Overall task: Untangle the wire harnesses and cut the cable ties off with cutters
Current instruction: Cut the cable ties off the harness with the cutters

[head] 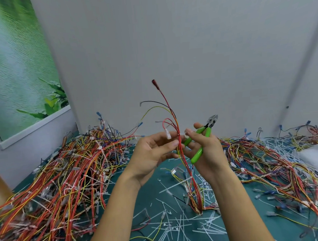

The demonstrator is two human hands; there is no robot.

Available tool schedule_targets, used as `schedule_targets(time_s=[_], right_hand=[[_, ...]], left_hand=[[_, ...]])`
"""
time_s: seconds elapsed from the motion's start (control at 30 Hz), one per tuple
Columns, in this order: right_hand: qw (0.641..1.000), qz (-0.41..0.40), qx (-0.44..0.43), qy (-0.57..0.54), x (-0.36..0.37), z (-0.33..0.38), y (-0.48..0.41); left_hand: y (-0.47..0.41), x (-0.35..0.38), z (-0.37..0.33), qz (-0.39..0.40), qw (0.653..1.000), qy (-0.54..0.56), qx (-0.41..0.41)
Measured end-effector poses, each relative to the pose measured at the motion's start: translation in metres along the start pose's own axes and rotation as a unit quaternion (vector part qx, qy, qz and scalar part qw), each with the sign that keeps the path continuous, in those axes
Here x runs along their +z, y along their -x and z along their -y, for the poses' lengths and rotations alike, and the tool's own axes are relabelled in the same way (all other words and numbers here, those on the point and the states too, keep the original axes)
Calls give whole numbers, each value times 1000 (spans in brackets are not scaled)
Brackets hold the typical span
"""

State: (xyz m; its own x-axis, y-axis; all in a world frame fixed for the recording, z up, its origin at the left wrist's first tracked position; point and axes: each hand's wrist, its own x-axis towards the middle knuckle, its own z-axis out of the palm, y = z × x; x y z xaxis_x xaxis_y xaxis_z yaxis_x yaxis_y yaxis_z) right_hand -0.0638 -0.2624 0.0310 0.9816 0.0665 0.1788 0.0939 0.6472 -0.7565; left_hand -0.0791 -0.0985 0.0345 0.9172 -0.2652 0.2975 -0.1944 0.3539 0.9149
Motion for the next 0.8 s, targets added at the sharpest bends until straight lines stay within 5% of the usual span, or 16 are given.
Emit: schedule_targets(time_s=[0.2, 0.37, 0.8], right_hand=[[997, 1, 80, -13, -4, -8, -4], [996, -51, 72, 8, -5, -11, -7], [995, -66, 54, 51, -6, -9, -6]], left_hand=[[2, -12, -5, 1, 990, -133, -44], [5, -12, -5, 84, 978, -129, -139], [-2, -1, 10, -13, 959, -250, -133]])
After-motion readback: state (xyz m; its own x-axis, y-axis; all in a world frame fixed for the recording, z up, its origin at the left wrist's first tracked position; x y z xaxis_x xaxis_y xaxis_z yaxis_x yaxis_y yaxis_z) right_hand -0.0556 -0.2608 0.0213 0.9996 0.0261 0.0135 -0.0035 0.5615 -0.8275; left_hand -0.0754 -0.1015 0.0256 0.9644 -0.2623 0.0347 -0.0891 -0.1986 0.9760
